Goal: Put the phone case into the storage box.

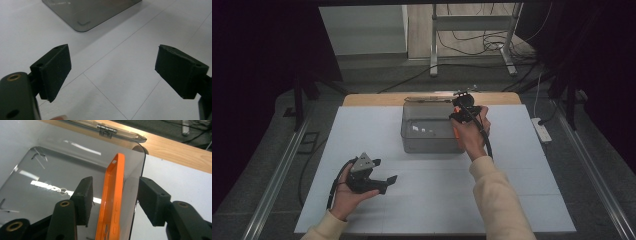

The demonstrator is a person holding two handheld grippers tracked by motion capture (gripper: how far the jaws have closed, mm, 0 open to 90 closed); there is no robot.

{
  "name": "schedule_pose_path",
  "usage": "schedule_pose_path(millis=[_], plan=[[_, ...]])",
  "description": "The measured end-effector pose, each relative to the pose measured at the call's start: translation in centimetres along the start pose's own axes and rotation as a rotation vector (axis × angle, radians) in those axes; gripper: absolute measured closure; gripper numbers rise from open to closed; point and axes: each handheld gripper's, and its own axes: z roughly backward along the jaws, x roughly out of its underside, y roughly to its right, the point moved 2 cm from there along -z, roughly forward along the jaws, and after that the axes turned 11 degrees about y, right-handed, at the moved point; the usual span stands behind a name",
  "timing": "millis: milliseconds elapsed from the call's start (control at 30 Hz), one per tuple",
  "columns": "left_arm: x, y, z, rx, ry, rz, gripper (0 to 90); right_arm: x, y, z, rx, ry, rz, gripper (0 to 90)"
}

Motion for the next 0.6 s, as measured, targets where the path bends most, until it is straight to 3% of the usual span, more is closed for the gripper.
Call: schedule_pose_path(millis=[600], plan=[[0.2,-0.1,-0.1,-0.004,-0.009,0.004,13.3,-0.4,1.2,2.4,-0.153,0.018,0.008,40.7]])
